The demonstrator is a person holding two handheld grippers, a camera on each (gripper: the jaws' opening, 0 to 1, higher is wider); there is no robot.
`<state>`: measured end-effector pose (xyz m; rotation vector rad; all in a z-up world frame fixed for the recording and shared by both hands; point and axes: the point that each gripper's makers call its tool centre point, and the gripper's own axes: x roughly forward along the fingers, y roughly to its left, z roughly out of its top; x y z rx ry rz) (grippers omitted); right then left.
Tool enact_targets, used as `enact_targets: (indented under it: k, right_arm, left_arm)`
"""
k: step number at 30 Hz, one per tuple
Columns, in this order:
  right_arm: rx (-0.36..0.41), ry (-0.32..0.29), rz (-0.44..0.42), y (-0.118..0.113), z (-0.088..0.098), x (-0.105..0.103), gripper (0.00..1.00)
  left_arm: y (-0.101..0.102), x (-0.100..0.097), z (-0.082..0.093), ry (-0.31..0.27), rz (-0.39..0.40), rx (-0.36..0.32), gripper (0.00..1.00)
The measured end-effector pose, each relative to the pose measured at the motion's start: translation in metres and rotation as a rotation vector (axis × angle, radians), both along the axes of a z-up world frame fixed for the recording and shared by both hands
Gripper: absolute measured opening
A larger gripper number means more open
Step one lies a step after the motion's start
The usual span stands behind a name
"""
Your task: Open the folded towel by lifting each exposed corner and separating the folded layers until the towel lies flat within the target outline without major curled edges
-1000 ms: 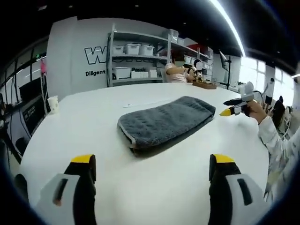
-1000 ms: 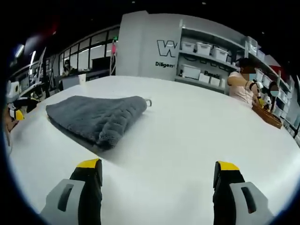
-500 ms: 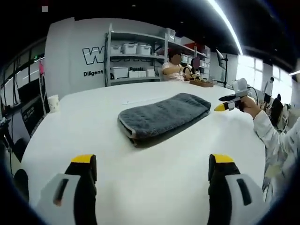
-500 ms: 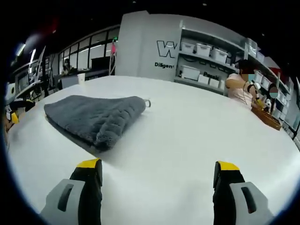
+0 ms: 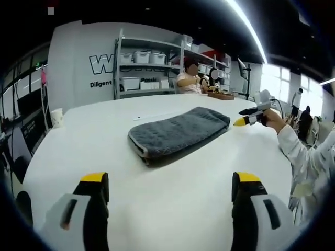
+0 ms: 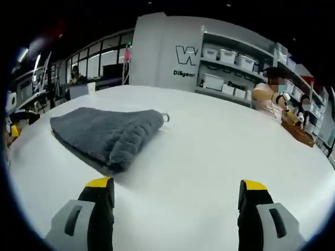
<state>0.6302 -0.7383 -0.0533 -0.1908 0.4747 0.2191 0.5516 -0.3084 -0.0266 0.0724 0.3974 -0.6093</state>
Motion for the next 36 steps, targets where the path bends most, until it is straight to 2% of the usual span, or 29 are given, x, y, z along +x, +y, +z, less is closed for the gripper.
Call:
enact_targets:
  k: [6, 8, 12, 23, 29, 33, 36]
  right_arm:
    - [-0.076, -0.068, 0.134, 0.054, 0.037, 0.000, 0.98]
    - [-0.086, -0.098, 0.209, 0.086, 0.051, 0.001, 0.97]
    - [-0.076, -0.102, 0.352, 0.138, 0.061, 0.000, 0.97]
    - [-0.130, -0.090, 0.566, 0.241, 0.063, -0.001, 0.91]
    - [-0.137, -0.086, 0.683, 0.293, 0.061, -0.007, 0.79]
    - [-0.125, -0.093, 0.728, 0.323, 0.055, -0.005, 0.67]
    - [-0.128, -0.076, 0.751, 0.337, 0.048, -0.005, 0.65]
  left_arm:
    - [0.003, -0.001, -0.002, 0.004, 0.011, 0.001, 0.96]
    - [0.003, -0.001, -0.002, 0.004, 0.009, 0.001, 0.96]
    - [0.003, -0.002, -0.002, 0.004, 0.003, -0.002, 0.96]
    - [0.006, -0.004, 0.003, -0.003, 0.006, -0.009, 0.96]
    - [0.008, -0.004, 0.004, -0.006, 0.012, -0.007, 0.95]
    - [0.009, -0.004, 0.004, -0.006, 0.014, -0.006, 0.95]
    - [0.007, -0.005, 0.004, -0.001, 0.009, -0.013, 0.95]
